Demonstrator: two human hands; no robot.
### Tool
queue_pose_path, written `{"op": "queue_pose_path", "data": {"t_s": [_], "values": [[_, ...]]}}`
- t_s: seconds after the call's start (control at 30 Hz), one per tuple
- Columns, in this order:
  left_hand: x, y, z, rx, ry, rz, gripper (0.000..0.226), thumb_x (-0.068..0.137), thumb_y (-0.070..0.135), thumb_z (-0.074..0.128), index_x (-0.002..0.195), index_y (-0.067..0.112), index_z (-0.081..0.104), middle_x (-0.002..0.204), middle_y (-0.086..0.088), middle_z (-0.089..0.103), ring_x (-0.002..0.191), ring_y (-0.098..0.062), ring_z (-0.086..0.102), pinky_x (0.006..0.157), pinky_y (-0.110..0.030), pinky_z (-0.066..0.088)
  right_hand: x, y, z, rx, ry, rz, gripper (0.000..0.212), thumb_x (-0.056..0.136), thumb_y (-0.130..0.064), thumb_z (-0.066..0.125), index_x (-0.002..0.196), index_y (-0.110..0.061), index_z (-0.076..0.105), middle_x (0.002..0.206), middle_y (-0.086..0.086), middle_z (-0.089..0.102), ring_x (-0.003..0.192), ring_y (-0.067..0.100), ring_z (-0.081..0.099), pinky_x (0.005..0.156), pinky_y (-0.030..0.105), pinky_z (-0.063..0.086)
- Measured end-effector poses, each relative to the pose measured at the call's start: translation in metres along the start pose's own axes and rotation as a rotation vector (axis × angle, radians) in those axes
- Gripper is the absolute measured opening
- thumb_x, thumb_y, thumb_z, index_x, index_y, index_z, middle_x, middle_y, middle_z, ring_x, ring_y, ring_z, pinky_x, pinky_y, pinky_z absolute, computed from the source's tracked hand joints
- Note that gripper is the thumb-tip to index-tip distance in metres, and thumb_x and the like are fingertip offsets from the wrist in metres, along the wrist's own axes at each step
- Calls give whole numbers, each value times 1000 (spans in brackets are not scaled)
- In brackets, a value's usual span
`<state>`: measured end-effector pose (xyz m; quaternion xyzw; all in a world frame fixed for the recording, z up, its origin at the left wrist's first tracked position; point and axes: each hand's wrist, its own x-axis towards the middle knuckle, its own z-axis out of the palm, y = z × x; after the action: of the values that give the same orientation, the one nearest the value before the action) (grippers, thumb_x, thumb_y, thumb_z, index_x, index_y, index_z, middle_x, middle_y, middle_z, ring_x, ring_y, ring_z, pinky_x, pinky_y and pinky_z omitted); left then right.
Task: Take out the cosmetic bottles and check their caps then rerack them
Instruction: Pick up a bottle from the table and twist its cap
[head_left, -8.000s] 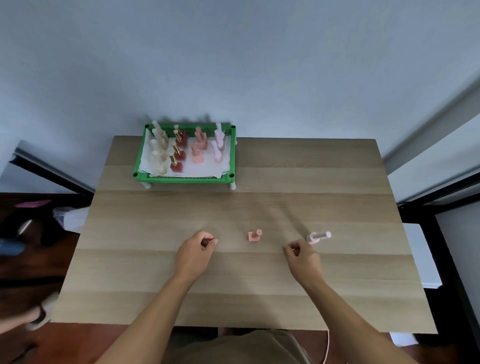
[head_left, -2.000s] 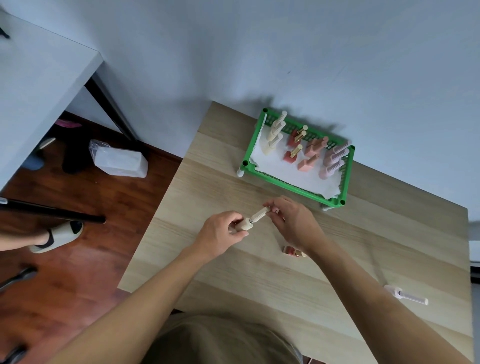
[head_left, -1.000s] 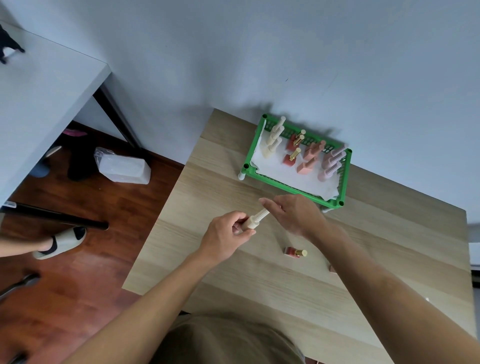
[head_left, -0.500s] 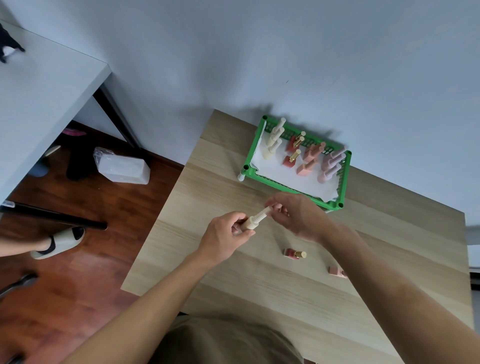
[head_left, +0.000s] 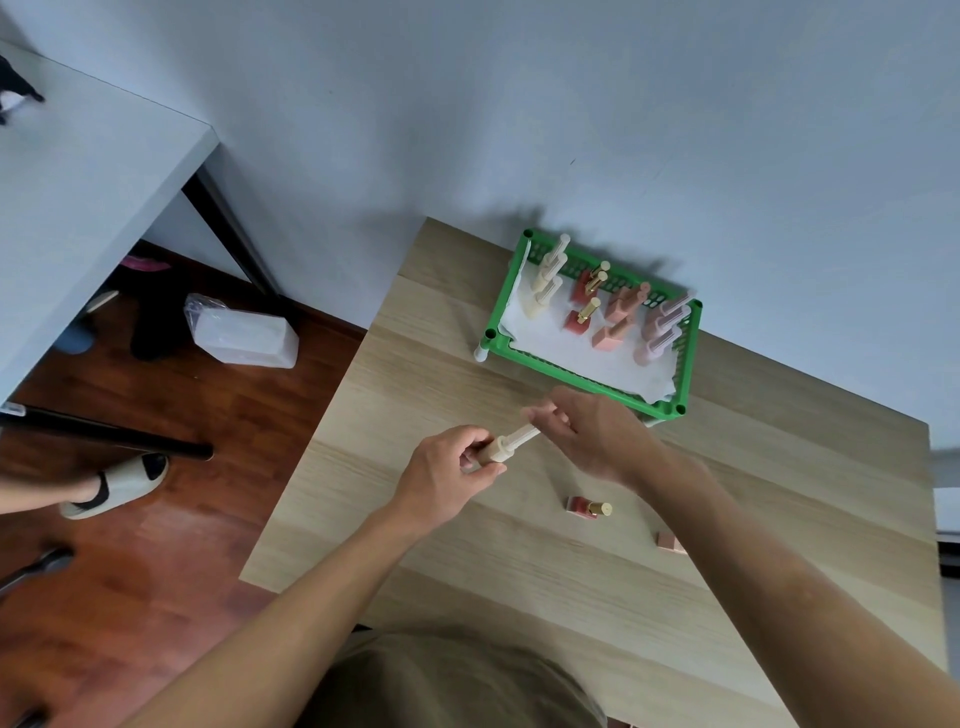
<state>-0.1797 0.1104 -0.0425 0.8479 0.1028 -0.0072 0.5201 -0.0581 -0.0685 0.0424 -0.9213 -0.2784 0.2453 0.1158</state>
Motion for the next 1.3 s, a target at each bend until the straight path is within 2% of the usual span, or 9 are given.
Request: {"op": "queue_pose_path", "data": {"t_s": [0.1,0.2,0.3,0.53,0.7,0.8,0.87,1.07,1.3], "values": [[1,-2,0,8,-3,0,31,78,27,84,103,15,70,91,9,72,79,-14,67,74,-34,56,-4,3,-4,31,-15,-156,31,95,-43,60,124,-34,52,109,-14,63,80,0,62,76,25,55],[2,-2,0,7,-6,10,31,78,27,84,103,16,70,91,10,72,80,-12,67,73,-32,56,-7,0,-6,24,-9,-197,28,96,-29,62,122,-34,55,109,-15,59,84,4,61,78,27,54],[2,-3,0,8,-20,26,32,78,27,84,105,16,70,92,9,72,79,-12,66,72,-31,55,-7,-2,-2,0,11,-169,17,98,-33,56,113,-27,61,97,-15,56,81,7,59,76,31,54],[6,-9,-1,61,-23,75,30,78,24,83,103,15,69,93,8,70,78,-9,64,71,-30,54,-7,-7,17,-91,6,41,38,101,-53,39,95,-22,59,69,-9,55,64,16,57,65,37,53],[8,-17,0,134,-57,85,33,78,28,83,104,16,68,98,10,67,84,-6,63,71,-26,54,-9,-12,26,-60,-5,80,38,100,-53,43,99,-21,63,72,-7,57,69,20,60,69,39,54],[11,-22,2,208,-64,94,34,76,33,83,103,20,67,96,15,57,86,-3,54,69,-15,40,-11,-13,32,-29,-7,77,38,99,-54,44,99,-22,63,74,-6,60,69,20,60,62,34,46],[13,-25,5,217,-75,98,33,77,31,83,103,19,67,94,15,55,86,-4,51,70,-17,38,-13,-11,36,-4,-10,63,38,100,-54,44,102,-23,64,79,-5,65,69,18,59,59,32,42],[13,-39,13,185,-120,60,28,78,19,81,102,10,69,95,2,63,89,-18,61,78,-39,53,-29,15,36,40,-1,122,21,101,-39,49,106,-26,65,100,-5,71,82,15,67,76,33,53],[14,-45,18,157,-121,77,24,77,11,80,99,10,71,94,0,66,88,-19,62,79,-39,53,-72,55,35,105,86,260,16,100,-36,52,106,-29,65,106,-10,62,79,11,63,70,35,53]]}}
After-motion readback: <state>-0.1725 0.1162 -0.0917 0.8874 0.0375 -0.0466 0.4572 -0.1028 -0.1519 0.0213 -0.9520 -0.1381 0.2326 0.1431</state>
